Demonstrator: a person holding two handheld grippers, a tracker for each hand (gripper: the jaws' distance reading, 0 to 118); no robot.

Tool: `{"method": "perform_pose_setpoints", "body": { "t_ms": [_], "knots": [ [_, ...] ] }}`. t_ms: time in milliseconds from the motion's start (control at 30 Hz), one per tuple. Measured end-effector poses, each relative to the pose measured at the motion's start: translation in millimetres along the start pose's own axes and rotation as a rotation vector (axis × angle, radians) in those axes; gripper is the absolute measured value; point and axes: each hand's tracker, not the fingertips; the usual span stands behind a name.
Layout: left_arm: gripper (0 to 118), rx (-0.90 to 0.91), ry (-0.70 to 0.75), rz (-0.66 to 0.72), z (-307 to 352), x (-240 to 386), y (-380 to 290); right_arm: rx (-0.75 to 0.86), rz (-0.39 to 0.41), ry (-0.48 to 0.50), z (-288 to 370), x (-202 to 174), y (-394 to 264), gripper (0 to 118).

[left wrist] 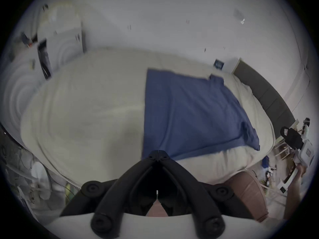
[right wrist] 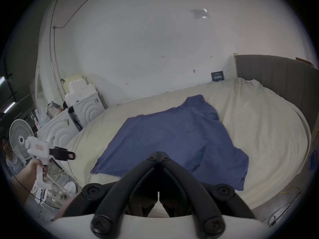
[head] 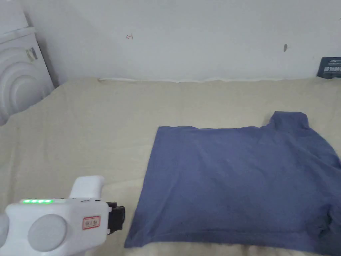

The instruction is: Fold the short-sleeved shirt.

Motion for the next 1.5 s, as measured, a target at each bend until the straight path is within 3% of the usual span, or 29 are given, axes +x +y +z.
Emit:
{"method": "perform_pose_setpoints", "body": {
  "t_ms": [67,100,133,167,200,367,567,600,667,700,733,767,900,1000,1100,1267,1333,1400,1433,1500],
  "knots": [
    [2,-0.085,-0.007,0.043,-31.7,-7.7,-3.3,-0.021,0.008,0.007,-5.3,0.3,-5.3,0],
    [20,-0.125,0.0,0.036,-42.4,-4.4,-6.9,-0.039,0.011,0.002,-7.7,-0.8,-8.4,0],
    [55,-0.136,-0.009,0.016,-50.2,-4.4,-9.6,-0.058,0.011,0.0,-9.5,-1.3,-11.1,0],
    [103,-0.137,-0.035,-0.026,-59.5,-3.9,-10.8,-0.074,-0.001,0.006,-10.9,-0.7,-13.9,0],
    [118,-0.128,-0.013,-0.02,-64.5,-0.8,-15.3,-0.086,-0.011,0.016,-10.5,1.5,-15.5,0],
    [118,-0.123,-0.002,0.033,-85.1,-2.1,-20.6,-0.146,-0.029,0.016,-15.4,6.1,-23.1,0],
    [116,-0.193,0.059,-0.054,-108.1,2.7,-22.0,-0.183,-0.002,0.013,-22.3,6.2,-23.0,0],
    [109,-0.19,0.064,-0.074,-109.5,5.3,-22.8,-0.182,0.009,0.004,-22.1,4.8,-21.5,0],
    [71,-0.157,0.134,-0.142,-106.8,11.3,-20.9,-0.18,0.022,-0.006,-24.4,7.3,-18.7,0],
    [61,-0.129,0.165,-0.187,-102.4,14.7,-20.8,-0.177,0.023,-0.01,-24.9,8.7,-16.9,0],
    [39,-0.12,0.113,-0.196,-99.2,17.2,-20.1,-0.174,0.018,-0.011,-25.2,10.6,-15.1,0],
    [4,-0.116,0.098,-0.21,-97.3,21.6,-20.2,-0.17,0.007,-0.012,-25.7,13.2,-13.6,0],
    [5,-0.118,0.117,-0.286,-95.5,37.8,-20.4,-0.141,-0.041,-0.016,-24.2,26.5,-9.0,0],
    [5,-0.106,0.13,-0.294,-92.6,39.8,-18.9,-0.113,-0.079,-0.06,-20.9,57.3,-2.9,0],
    [5,-0.079,0.12,-0.241,-85.2,36.1,-14.5,-0.254,-0.1,-0.241,-30.1,109.1,-1.5,0],
    [5,-0.07,0.049,-0.099,-75.8,28.2,-7.6,-0.415,-0.202,-0.212,-41.7,177.3,-11.8,3],
    [5,-0.063,0.024,-0.033,-73.0,25.8,-6.0,-0.473,-0.188,-0.192,-50.0,187.7,-16.2,12],
    [5,-0.075,0.002,0.019,-73.5,22.3,-4.8,-0.51,-0.179,-0.216,-60.8,191.4,-23.5,89],
    [5,-0.073,0.004,0.027,-73.1,22.5,-3.7,-0.517,-0.174,-0.211,-64.8,192.6,-25.9,110],
    [5,-0.072,0.014,0.035,-72.9,22.7,-4.1,-0.516,-0.119,-0.223,-72.5,193.6,-28.2,112]
  ]
}}
